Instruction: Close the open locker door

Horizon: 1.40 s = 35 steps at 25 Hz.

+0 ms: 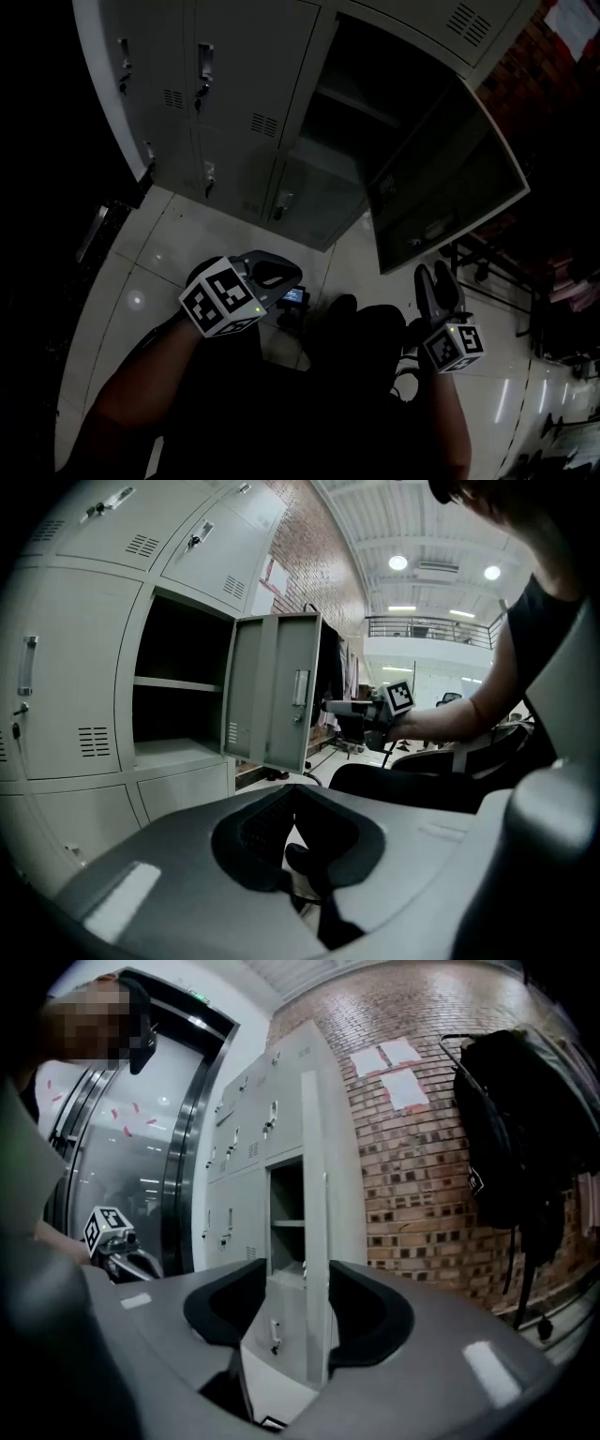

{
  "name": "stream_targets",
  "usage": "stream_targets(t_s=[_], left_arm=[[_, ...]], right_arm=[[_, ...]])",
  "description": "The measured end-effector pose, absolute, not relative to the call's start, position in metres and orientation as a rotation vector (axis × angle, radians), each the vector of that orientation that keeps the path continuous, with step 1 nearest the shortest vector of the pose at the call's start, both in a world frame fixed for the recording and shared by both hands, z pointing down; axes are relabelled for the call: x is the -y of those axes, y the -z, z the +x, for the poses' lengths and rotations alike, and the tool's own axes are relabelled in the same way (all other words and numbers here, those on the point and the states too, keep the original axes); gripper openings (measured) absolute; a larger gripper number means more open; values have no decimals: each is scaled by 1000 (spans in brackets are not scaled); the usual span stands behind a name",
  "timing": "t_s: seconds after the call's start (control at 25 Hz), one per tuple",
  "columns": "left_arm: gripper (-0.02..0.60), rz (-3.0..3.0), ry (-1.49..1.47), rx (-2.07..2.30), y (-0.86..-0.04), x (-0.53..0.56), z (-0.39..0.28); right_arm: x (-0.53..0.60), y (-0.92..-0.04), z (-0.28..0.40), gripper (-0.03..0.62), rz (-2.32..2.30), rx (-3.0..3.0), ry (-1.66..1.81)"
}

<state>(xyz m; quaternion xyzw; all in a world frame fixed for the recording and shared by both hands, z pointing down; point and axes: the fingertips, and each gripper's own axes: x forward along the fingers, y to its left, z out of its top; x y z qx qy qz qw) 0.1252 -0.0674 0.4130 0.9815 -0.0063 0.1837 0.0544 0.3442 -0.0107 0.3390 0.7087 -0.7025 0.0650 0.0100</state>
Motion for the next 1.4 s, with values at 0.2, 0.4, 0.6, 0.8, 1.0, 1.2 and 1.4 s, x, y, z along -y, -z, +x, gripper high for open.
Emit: stream_targets(t_s=[0.2,0.4,0.6,0.8,1.0,1.2,1.4], left_arm=[[12,2987,-552,28,-415,65,126],[12,2978,-554,23,-414,71,125],[12,2973,-568,17,-415,74,123],[12,2966,-569,23,-415,74,123],[12,2967,-562,19,-414,75,124],[12,2958,-545,41,-411,75,123],[12,2956,-546,73,-409,76,120]], right_arm=[[31,-308,364,252,2219,2258,-107],[62,-295,355,222,2164,2288,-58],[79,-294,329,148,2017,2424,-66],[97,-295,285,152,1772,2567,-25],[130,-294,245,140,1692,2629,-6],[168,-293,216,121,1679,2658,-8],[210,-292,199,112,1742,2651,-12]])
